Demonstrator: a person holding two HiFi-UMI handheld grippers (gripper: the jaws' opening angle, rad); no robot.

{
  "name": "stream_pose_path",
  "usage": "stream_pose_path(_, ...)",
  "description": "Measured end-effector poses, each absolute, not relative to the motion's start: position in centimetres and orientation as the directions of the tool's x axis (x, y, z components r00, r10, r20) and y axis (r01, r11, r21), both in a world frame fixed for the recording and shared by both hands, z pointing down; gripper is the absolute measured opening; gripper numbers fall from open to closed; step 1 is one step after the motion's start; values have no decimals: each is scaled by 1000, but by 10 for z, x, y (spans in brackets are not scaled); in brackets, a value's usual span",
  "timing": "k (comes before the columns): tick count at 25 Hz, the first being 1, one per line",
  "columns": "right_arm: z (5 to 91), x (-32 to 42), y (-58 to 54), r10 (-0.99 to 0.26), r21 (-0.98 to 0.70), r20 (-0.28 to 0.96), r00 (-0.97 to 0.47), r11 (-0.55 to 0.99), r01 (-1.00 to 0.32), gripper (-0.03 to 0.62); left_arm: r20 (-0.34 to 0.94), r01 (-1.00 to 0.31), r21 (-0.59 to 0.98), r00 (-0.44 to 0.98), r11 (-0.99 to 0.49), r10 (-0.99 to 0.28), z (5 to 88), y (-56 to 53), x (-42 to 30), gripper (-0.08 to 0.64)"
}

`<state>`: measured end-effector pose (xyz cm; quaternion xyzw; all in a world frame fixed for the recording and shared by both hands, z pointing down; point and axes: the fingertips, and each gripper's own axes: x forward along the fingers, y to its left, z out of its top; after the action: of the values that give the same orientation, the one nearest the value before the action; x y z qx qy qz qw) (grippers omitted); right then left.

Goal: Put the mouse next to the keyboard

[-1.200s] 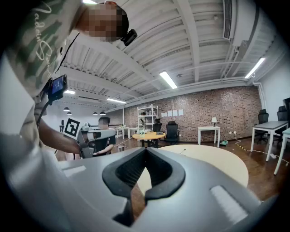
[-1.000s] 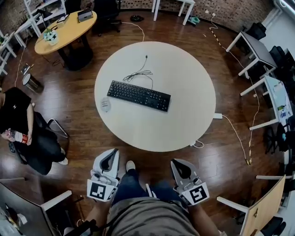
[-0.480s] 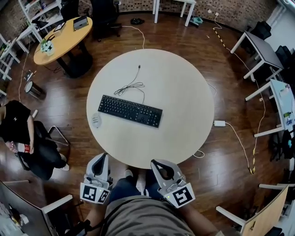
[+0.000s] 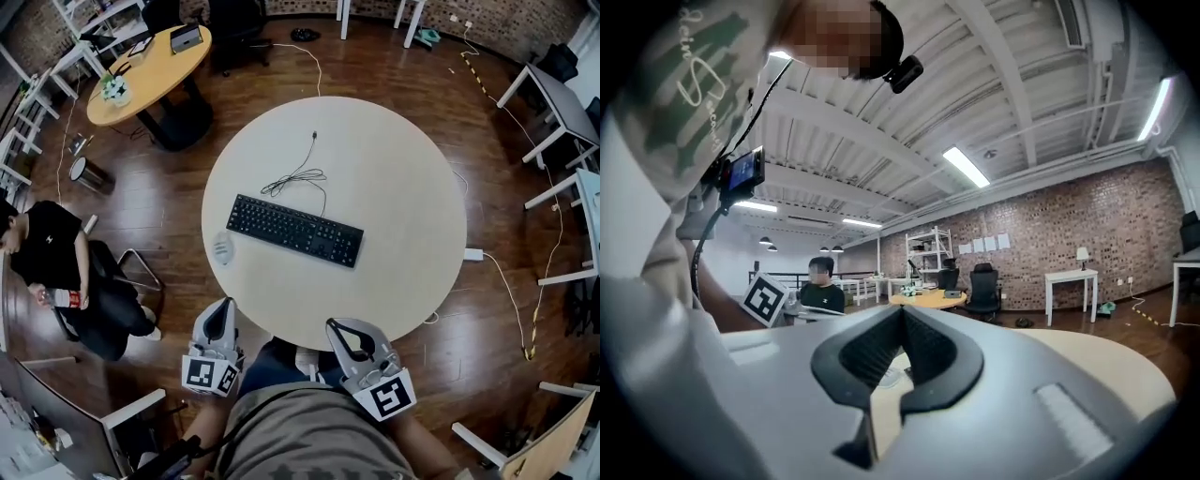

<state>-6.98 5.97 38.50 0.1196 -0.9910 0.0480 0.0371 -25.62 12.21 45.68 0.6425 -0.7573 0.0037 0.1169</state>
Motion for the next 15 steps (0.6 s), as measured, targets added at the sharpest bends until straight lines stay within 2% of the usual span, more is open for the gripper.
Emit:
stream_pose_path(3, 380, -92, 56, -244, -79, 74, -967, 965, -249, 5, 168, -971, 75, -214, 229, -962, 467, 118, -289, 5)
stream_pose_path(4, 380, -99, 57, -240, -78, 74, -968, 966, -246, 5, 167, -968, 58, -230, 243, -959, 477, 115, -301, 63)
stream_pose_path(5, 380, -107, 59, -235, -74, 77, -969, 968, -240, 5, 179, -968, 52, -234, 247, -956, 491, 110, -312, 235)
stream_pose_path(6, 380, -115, 61, -228, -65, 81, -970, 970, -233, 5, 205, -969, 57, -226, 242, -952, 509, 105, -322, 256)
stream_pose_path(10, 390, -152, 71, -183, -7, 123, -975, 983, -185, 5, 349, -969, 68, -201, 239, -915, 582, 84, -365, 267)
stream_pose_path(15, 388, -189, 81, -164, 74, 164, -973, 985, -153, 5, 451, -969, 74, -179, 237, -874, 635, 71, -398, 278)
